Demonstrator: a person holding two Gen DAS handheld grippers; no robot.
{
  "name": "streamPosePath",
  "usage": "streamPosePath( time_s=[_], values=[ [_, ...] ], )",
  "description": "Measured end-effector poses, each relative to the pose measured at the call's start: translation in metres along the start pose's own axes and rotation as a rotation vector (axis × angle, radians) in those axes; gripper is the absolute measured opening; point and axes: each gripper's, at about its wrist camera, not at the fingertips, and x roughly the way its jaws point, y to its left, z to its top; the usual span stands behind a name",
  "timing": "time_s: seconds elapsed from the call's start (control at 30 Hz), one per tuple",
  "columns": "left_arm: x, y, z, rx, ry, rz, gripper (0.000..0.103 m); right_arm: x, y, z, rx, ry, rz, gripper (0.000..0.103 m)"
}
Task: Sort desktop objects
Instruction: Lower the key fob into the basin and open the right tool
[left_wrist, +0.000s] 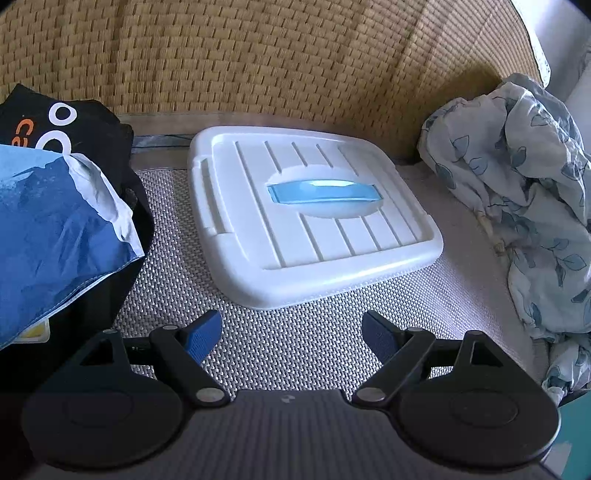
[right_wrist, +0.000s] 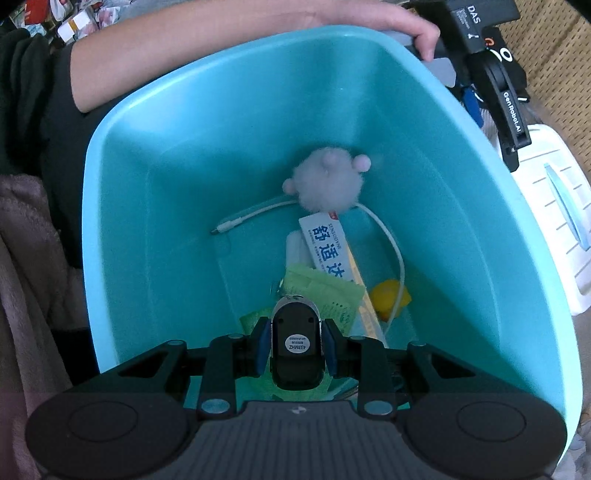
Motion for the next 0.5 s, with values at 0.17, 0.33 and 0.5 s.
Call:
streamPosePath(
  time_s=[0.17,0.33,0.5],
  values=[
    [0.0013,-0.0017,-0.0001,0.01,0.004,-0.001,0.086,0.0016,-0.0008,-0.003,0.007,0.008,0.003,0.033],
    [0.0022,-0.0031,-0.0002,0.017,0.007,0.004,0.086,0.0053,-0.0016,-0.0055,0.014,0.029,-0.005,0.033],
    [0.0031,-0.0032,-0.0009,0.02,0.01,0.005,0.086,0.002,-0.0022,-0.0096,0.023,0.006,0.005,0.034]
  ],
)
